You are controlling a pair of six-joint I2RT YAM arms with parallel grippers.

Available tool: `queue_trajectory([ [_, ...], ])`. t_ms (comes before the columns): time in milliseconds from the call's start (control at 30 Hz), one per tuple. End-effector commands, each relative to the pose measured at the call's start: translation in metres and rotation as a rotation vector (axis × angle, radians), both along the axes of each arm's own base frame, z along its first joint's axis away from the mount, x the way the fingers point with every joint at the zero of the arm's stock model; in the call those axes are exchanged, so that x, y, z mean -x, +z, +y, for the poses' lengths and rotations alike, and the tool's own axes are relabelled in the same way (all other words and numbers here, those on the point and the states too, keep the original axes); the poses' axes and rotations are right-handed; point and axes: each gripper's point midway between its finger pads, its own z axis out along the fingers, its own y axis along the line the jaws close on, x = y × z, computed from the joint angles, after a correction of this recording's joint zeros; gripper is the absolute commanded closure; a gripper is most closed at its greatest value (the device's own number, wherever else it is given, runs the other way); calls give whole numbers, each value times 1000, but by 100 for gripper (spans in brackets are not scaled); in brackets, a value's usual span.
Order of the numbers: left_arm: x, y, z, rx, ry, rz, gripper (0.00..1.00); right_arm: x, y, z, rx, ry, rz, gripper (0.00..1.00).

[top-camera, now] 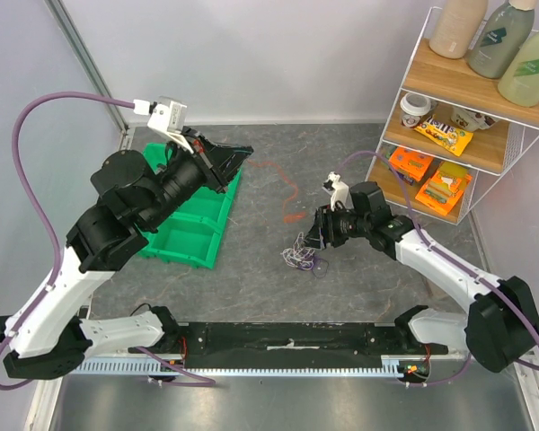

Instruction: Untangle the cables

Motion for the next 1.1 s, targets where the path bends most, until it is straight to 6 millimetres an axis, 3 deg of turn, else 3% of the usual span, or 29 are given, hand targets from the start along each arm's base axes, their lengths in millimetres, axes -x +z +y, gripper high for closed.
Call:
queue_trajectory([
  [0,2,19,0,45,-11,-35,98,-1,58,13,-120,103,-197,35],
  [133,3,17,-6,40,-33,-27,98,8,97,10,-195,123,-347,27],
  [267,7,11,-16,23,-86,-1,99,1,161,3,-225,70,-520,14],
  [433,14,-2,-28,15,-153,55,98,-4,211,18,-282,132,-570,11],
  [600,20,-7,-39,19,-213,87,98,-15,243,38,-301,170,-645,11],
  [800,23,-2,-44,40,-240,100,98,-27,248,51,-296,193,-666,13],
  [900,23,4,-44,61,-240,100,98,-31,236,51,-280,176,-640,25],
  [1000,21,13,-41,82,-222,78,98,-30,220,54,-288,172,-588,63],
  [1067,19,22,-34,94,-190,44,98,-27,204,52,-277,166,-552,79],
])
